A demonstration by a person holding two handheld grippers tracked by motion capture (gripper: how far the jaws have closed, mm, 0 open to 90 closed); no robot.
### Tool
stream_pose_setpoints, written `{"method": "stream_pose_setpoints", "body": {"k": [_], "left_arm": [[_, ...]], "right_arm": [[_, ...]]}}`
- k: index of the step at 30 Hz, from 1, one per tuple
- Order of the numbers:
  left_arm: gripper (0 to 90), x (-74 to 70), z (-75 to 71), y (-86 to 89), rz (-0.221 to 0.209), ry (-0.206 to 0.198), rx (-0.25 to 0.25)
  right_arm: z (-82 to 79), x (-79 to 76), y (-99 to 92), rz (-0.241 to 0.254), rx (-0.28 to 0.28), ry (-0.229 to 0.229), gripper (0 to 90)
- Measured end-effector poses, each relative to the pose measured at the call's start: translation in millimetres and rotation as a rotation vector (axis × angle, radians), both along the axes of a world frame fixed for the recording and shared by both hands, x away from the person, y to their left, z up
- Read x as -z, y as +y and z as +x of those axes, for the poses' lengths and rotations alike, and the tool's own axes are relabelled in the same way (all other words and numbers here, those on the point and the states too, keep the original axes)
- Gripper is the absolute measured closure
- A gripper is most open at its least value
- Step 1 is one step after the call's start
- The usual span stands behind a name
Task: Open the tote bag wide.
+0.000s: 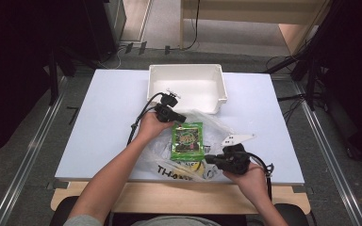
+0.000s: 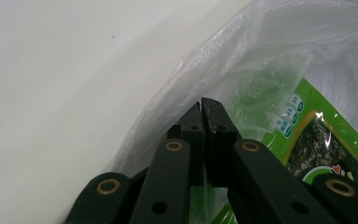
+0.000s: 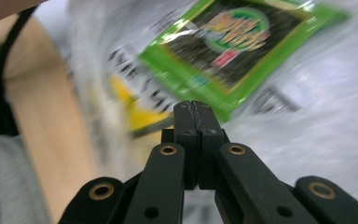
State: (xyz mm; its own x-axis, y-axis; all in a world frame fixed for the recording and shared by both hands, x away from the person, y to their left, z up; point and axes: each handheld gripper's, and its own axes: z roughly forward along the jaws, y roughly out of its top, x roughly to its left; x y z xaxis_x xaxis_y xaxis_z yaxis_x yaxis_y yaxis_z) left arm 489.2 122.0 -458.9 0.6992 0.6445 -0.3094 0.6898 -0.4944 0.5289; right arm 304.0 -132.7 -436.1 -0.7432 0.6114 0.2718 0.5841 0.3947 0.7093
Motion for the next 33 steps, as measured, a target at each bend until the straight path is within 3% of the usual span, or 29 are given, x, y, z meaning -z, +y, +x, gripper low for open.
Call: {"method": "stream_pose_setpoints", "body": {"k": [6, 10, 17, 28, 33], "left_arm": [[88.7, 0.2, -0.2, -1.0, -0.003, -0.004, -0.008], [88.8, 0.1, -0.4, -2.0, 0.004, -0.014, -0.016], [89.3, 0.2, -0.5, -2.8, 0.007, -0.025, -0.014], [88.5, -0.1, -2.4, -0.4, 0.007, -0.028, -0.02], [88.1, -1.0, -2.8, 1.5, -0.012, -0.017, -0.021]], "right_arm": [[28.4, 9.7, -3.4, -0.045, 0.065, 0.009, 90.0], [34.1, 21.7, -7.0, -0.073, 0.082, 0.043, 90.0], [25.5, 34.3, -15.6, -0.113, 0.092, 0.069, 90.0], [6.2, 36.7, -26.6, -0.104, 0.086, 0.088, 90.0], [9.0, 34.7, -26.1, -0.08, 0.091, 0.102, 90.0]]}}
